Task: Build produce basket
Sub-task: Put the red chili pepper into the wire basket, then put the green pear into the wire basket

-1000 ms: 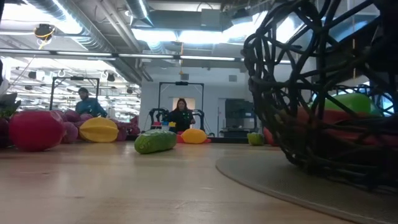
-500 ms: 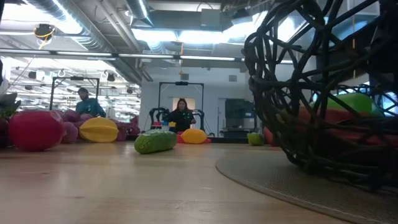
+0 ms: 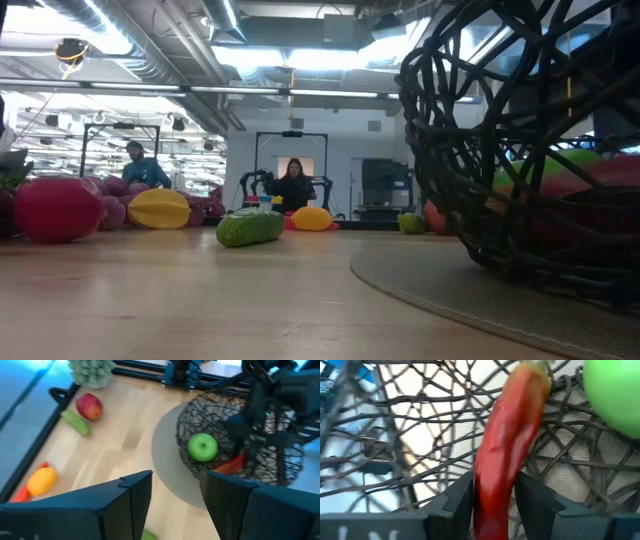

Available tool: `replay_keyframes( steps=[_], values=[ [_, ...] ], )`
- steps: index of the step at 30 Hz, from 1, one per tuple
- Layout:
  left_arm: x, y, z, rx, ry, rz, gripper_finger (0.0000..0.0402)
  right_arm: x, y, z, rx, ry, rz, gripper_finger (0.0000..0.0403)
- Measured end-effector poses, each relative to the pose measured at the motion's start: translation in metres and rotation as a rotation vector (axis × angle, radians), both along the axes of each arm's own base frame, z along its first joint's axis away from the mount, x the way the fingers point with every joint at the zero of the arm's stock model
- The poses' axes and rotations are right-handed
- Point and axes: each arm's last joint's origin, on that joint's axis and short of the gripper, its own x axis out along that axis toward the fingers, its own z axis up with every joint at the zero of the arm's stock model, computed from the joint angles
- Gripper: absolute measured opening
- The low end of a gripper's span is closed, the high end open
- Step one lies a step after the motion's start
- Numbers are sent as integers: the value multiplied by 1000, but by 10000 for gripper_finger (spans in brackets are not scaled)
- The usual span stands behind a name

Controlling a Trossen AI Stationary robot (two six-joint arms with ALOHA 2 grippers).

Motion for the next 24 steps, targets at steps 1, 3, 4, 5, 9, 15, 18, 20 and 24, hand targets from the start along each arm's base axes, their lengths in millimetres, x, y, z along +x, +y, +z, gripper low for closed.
replay_keyframes(
  steps=[1,3,4,5,9,15,18,20,24],
  values=[
    [0,0,0,-9,3,-12,156,-2,0,3,-1,-3,4,137],
    [0,-1,0,-25,8,-34,156,-4,1,7,4,-18,10,137],
    [0,-2,0,-32,11,-46,156,-6,1,10,4,-27,12,137],
    [0,-2,-1,-38,16,-60,156,-7,2,13,1,-41,14,137],
    [-1,-4,-1,-65,35,-134,156,-13,2,28,-13,-108,24,136],
    [-2,-6,-3,-98,71,-204,156,-16,2,59,-62,-196,118,136],
    [-5,-5,-7,-134,117,-167,156,-14,4,85,-135,-256,189,136],
    [-8,-5,-9,-154,150,-135,156,-12,3,101,-209,-264,203,136],
    [-13,-4,-14,-185,206,-53,156,-12,-4,135,-333,-237,187,136]
  ],
)
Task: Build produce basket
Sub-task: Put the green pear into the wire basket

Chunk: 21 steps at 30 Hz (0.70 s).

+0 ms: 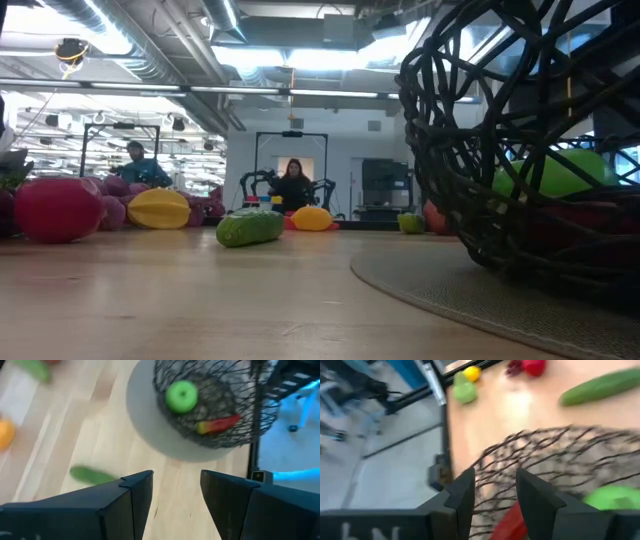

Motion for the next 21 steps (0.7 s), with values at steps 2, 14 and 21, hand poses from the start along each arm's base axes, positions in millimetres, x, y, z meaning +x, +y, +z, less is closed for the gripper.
replay_keyframes(
  steps=[2,14,21],
  values=[
    [-3,-1,-2,-17,35,43,156,0,-4,14,-56,33,-21,136],
    [-29,-14,-23,-123,304,289,156,8,-36,84,-166,179,-26,136],
    [-50,-21,-42,-200,408,381,156,23,-52,107,-232,174,80,136]
  ],
)
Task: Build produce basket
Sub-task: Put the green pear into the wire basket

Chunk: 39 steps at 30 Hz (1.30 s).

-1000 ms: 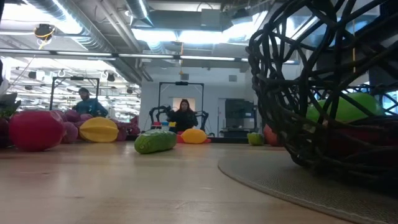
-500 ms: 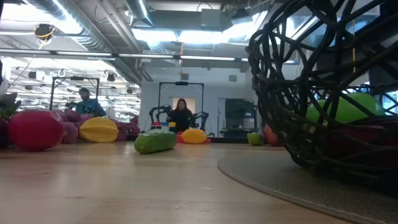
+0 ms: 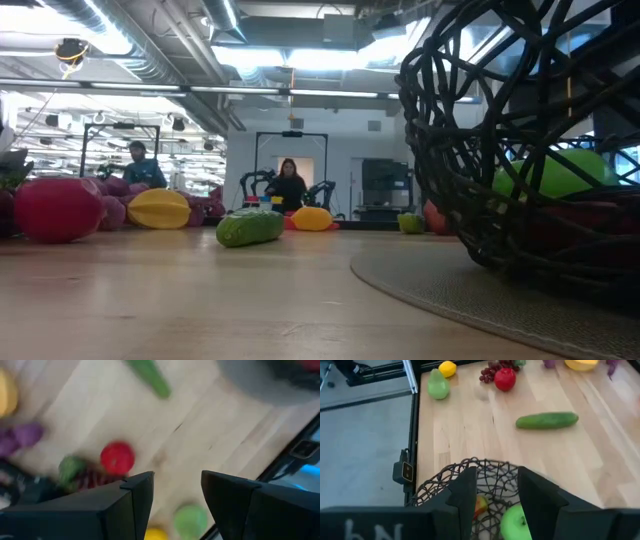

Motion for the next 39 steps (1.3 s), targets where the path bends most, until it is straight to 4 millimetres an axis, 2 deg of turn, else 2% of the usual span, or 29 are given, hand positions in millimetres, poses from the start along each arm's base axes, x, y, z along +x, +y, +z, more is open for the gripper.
replay_keyframes(
  steps=[6,14,21,30,39],
  values=[
    [-26,-19,-21,-130,102,106,156,9,-12,14,-17,-16,53,136],
    [-58,-73,-49,-271,252,97,156,15,-20,15,-37,-15,44,136],
    [-65,-113,-73,-422,200,133,156,14,-19,15,-35,-5,77,136],
    [-73,-131,-112,-374,240,113,156,15,-19,16,-26,-15,77,136],
    [-74,-134,-130,-381,265,98,156,16,-18,18,-9,-37,75,136]
  ],
)
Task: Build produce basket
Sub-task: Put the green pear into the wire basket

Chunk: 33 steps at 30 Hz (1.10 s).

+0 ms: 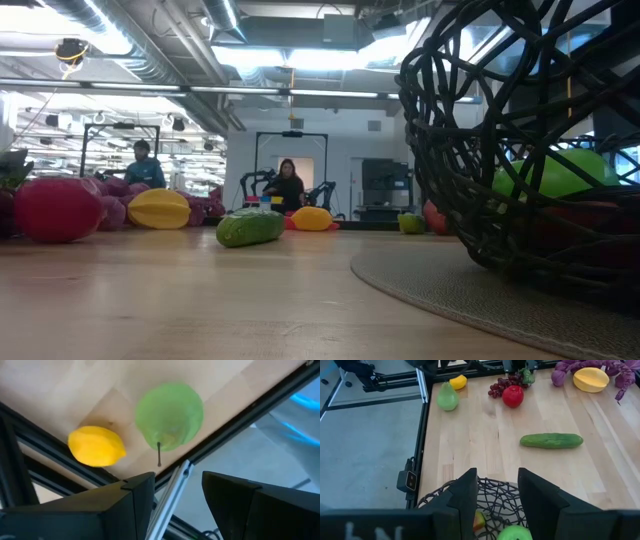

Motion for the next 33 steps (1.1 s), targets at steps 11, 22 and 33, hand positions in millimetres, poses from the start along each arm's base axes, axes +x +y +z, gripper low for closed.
replay_keyframes(
  steps=[11,22,33],
  values=[
    [-5,-1,-16,19,9,-13,156,0,0,0,6,1,-5,136],
    [-8,3,-25,44,32,-14,149,0,0,0,7,1,-5,136],
    [-7,3,-25,56,7,-5,126,0,0,0,18,2,-15,136]
  ],
)
